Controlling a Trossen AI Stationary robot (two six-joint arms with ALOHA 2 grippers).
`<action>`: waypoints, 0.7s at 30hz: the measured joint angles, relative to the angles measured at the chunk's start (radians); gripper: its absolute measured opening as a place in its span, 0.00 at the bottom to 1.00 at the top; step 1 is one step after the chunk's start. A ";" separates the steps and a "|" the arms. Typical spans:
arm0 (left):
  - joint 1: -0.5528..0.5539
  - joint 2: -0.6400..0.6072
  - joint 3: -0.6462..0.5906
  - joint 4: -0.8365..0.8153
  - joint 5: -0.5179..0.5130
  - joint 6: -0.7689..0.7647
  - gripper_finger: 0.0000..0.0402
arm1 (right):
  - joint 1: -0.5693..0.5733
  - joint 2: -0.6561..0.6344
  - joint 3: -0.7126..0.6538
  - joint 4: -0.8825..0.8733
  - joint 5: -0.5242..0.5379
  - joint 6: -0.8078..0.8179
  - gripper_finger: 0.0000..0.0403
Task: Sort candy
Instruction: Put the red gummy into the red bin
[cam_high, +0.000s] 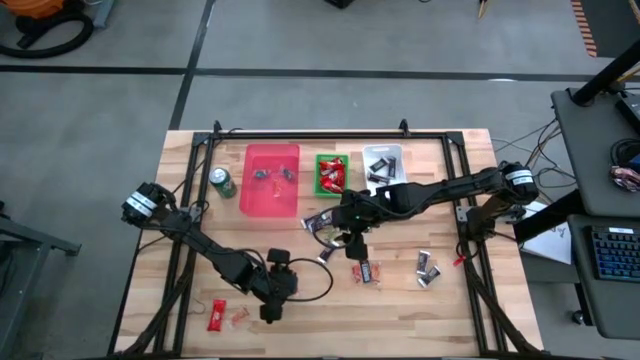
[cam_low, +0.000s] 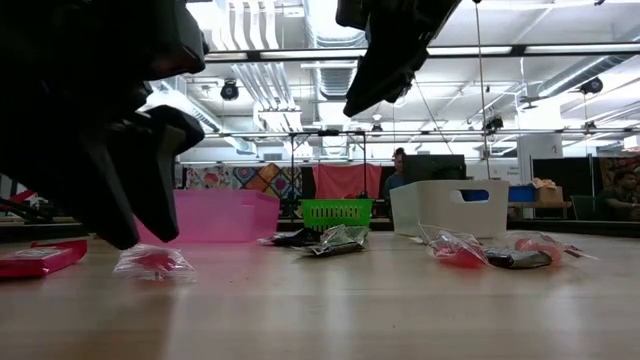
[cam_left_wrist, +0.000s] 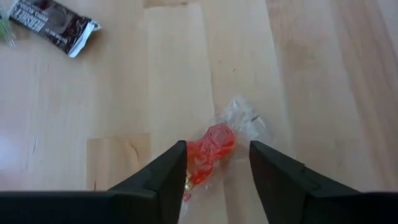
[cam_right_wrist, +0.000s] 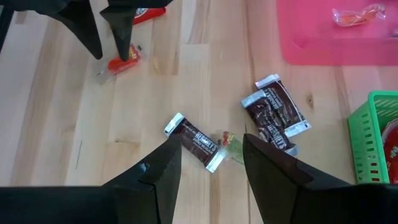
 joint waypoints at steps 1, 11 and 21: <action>0.000 0.000 -0.002 -0.003 0.001 0.004 0.42 | 0.000 0.000 0.000 0.000 0.000 0.000 0.40; 0.000 0.001 -0.018 -0.003 0.002 0.010 0.50 | 0.000 0.000 0.000 0.005 0.000 0.000 0.40; 0.008 0.001 -0.061 0.074 0.001 0.008 0.41 | 0.002 0.000 0.000 0.004 0.000 0.017 0.40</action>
